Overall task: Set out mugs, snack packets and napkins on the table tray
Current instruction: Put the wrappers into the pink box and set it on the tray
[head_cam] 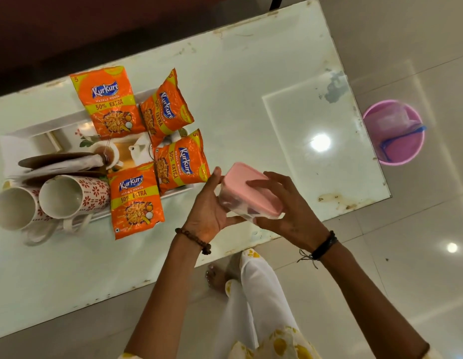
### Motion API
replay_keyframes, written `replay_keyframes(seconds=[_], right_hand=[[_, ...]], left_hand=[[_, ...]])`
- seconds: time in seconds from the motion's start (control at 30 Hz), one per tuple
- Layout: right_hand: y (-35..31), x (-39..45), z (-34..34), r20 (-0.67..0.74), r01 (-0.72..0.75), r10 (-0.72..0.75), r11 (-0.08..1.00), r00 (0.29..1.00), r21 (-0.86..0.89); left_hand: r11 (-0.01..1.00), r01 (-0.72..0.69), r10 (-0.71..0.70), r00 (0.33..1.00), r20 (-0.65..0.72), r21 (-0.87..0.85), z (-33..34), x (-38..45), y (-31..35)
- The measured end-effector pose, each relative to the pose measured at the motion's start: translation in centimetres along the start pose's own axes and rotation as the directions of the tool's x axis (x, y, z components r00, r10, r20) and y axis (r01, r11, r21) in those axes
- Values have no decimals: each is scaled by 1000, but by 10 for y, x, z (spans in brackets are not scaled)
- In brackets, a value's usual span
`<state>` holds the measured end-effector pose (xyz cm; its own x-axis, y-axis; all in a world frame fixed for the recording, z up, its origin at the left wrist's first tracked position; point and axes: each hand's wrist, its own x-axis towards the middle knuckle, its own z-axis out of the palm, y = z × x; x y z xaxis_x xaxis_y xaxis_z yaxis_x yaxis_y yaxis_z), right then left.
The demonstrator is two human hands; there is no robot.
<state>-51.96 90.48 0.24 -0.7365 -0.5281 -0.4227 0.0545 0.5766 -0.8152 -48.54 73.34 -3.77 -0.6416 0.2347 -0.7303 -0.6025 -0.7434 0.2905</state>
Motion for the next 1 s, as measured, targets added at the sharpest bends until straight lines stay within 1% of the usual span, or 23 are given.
replay_keyframes(seconds=[0.03,0.07,0.1,0.13,0.17,0.2,0.23,0.27,0.3,0.33,0.37,0.4,0.43,0.5,0.63,0.73,0.8,0.9,1.0], right_hand=[[-1,0,-3,49,33,-32,999,998,-28],[-1,0,-5,83,48,-46,999,995,-19],[-3,1,-6,87,31,-36,998,996,49],[-6,3,-7,55,-20,10,984,998,176],[-10,5,-8,8,-86,89,938,996,337],[-12,8,-8,-24,-154,192,850,981,503],[-13,11,-8,-9,-227,305,730,952,644],[-13,15,-8,54,-301,392,602,918,739],[-14,19,-7,129,-361,440,498,889,789],[-16,22,-7,183,-398,461,428,869,812],[-18,26,-6,206,-409,469,386,859,827],[-21,29,-5,204,-403,475,366,856,839],[-23,33,-5,192,-390,477,361,858,847],[-27,39,-8,161,-361,463,384,871,850],[-34,52,-9,87,-314,429,493,899,812],[-39,65,-2,-8,-267,437,563,899,782],[-42,69,-1,-44,-250,446,577,894,778],[-47,75,6,-21,-266,458,553,889,790],[-63,83,22,18,-277,414,576,910,769]], left_hand=[[999,-18,20,999,-38,51,4,-1,3],[992,-53,64,994,-94,114,7,-1,5],[982,-97,122,981,-149,164,9,-1,6],[972,-141,176,967,-184,189,9,-2,7],[965,-176,215,956,-199,195,10,-2,9],[961,-207,243,949,-199,186,11,-3,11],[957,-238,267,946,-185,166,10,-4,14],[951,-271,294,943,-159,151,11,-5,17],[942,-303,320,940,-119,141,11,-7,20],[933,-336,346,936,-65,127,12,-9,22],[926,-361,365,931,-14,110,13,-11,25],[922,-377,376,926,29,92,14,-13,28],[922,-380,376,925,59,79,15,-15,30],[921,-386,381,922,72,58,16,-17,34],[901,-433,432,901,39,18,19,-21,41],[864,-498,499,866,3,79,18,-22,44],[850,-514,519,854,-21,114,21,-22,45],[841,-519,535,840,-91,150,19,-28,50],[820,-529,565,808,-166,219,1,-41,64]])
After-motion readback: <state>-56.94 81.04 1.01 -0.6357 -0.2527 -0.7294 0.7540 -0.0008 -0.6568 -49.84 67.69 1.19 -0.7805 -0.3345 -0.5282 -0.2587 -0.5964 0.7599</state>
